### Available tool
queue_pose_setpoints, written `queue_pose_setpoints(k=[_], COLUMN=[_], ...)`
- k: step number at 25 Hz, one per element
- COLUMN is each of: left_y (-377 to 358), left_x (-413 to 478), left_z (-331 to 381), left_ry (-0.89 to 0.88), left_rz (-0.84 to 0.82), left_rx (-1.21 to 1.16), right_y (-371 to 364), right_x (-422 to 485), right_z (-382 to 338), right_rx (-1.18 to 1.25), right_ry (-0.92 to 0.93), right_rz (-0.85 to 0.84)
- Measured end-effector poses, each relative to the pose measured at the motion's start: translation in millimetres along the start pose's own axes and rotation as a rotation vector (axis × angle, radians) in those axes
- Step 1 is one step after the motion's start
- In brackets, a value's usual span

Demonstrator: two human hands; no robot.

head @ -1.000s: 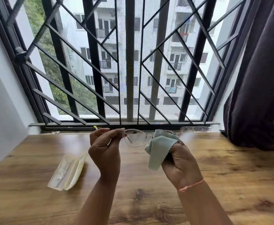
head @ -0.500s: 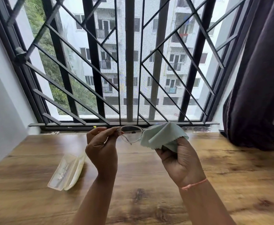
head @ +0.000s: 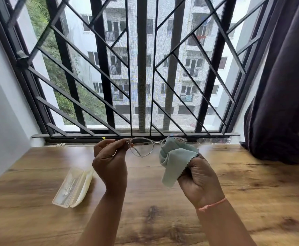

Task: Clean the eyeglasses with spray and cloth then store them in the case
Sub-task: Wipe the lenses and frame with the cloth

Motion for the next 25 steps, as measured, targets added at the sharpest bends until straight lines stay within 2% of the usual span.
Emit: queue_pose_setpoints(k=[7,11,16,21,23,25], left_y=[-2.1,-1.8,-0.2,0.2,0.3,-1.0], left_x=[-7.9,-9.4,-5.5,-3.1,-2.9,-3.5], left_z=[6.2,8.4,6.9,-8.5,-17.0,-21.2], left_ry=[-0.023,-0.018,0.009,0.141,0.225,0.258], left_rz=[-0.027,-0.033,-0.013,-0.016,-0.049,-0.147], left_rx=[-0.003,-0.008,0.007,-0.013,-0.018,0.049], right_y=[3.7,7.5,6.7,-1.5,0.1,6.2], right_x=[6.6,8.4,4.9,-5.7,-5.4,-1.9], right_z=[9.6,6.3,-0.8,-8.3,-5.6,-1.3], right_rx=[-0.058,0.137,0.136,-0.053,-0.024,-0.005], right_ry=[-0.001,-0.033,-0.033,0.029,0.038,0.084], right_rz=[0.225,0.345,0.310,0.026,-0.012,0.029])
Point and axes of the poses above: each hand's wrist, its own x-axis towards the middle knuckle, its own y-axis out of the back of the hand, z = x × y, the point moved 3 cm from there along x, towards the middle knuckle, and after that the axes turned 8 degrees about z, right-handed, at the moved point
